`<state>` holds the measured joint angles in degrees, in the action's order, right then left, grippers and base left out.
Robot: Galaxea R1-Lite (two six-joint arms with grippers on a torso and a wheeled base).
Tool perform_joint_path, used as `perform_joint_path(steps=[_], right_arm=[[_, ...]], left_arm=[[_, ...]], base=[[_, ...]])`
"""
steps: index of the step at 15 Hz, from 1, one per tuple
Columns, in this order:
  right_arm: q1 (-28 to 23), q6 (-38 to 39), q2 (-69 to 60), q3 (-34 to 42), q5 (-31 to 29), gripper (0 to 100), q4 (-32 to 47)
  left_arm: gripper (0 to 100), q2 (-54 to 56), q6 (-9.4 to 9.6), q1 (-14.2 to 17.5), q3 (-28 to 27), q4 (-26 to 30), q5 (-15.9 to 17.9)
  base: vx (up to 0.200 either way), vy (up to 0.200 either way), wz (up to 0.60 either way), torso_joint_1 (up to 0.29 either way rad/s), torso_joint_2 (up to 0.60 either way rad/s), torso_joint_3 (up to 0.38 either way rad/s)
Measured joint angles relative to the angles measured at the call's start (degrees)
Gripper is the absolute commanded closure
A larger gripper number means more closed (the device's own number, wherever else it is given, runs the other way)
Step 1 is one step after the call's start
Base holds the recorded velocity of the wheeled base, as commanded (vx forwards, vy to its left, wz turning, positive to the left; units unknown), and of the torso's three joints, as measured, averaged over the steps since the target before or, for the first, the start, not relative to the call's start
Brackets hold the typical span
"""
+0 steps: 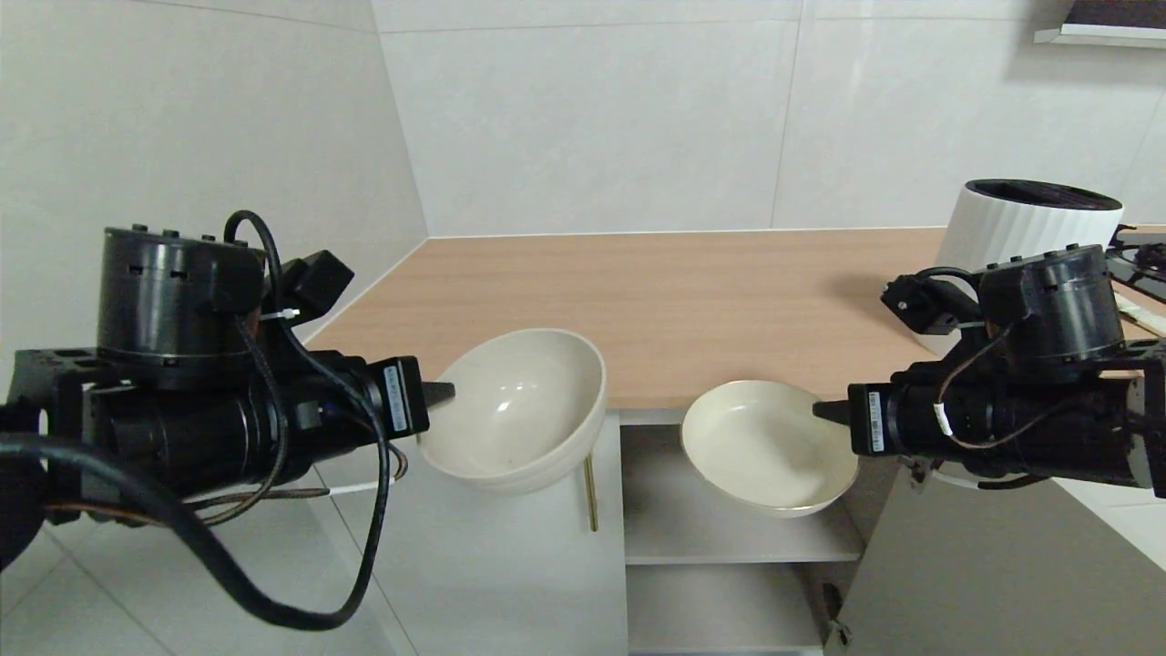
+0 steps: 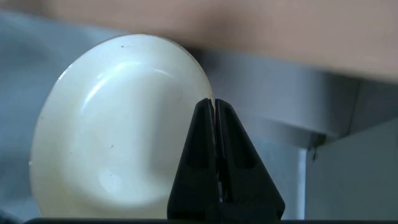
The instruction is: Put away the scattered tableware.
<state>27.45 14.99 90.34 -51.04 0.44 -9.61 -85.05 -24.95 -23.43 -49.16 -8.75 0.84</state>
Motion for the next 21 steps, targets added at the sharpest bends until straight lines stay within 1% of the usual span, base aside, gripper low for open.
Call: perform_joint_path(steps=[3,4,6,16,21], right_arm=[[-1.22,-0.05,-0.85,2.47,0.57,100,-0.24],[-1.27,-0.05,-0.79,2.67,0.6,100,-0.27],[-1.39,-0.11,-0.51,2.86,0.51,100,-0.43],[-1.74,-0.57,1.74,3.61,-0.01,100,-2.43],[-1.8,-0.57,2.93,3.67,-0.04,100,-2.44]], left_arm=[[100,0.83,0.02,-0.93,3.69,-0.22,1.1],[100,0.85,0.0,-1.15,4.1,-0.27,1.21],[100,0.72,0.02,-1.27,4.33,-0.27,1.16],[100,0.05,0.16,-1.43,4.35,-0.2,1.18],[100,-1.49,0.2,-1.45,4.35,-0.28,1.16]], base=[[0.0,0.0,0.0,0.0,0.0,0.0],[-0.2,0.0,0.0,-0.002,0.0,0.002],[-0.2,0.0,0.0,0.01,0.0,0.002],[0.0,0.0,0.0,0.0,0.0,0.0],[0.0,0.0,0.0,-0.139,0.35,0.204]])
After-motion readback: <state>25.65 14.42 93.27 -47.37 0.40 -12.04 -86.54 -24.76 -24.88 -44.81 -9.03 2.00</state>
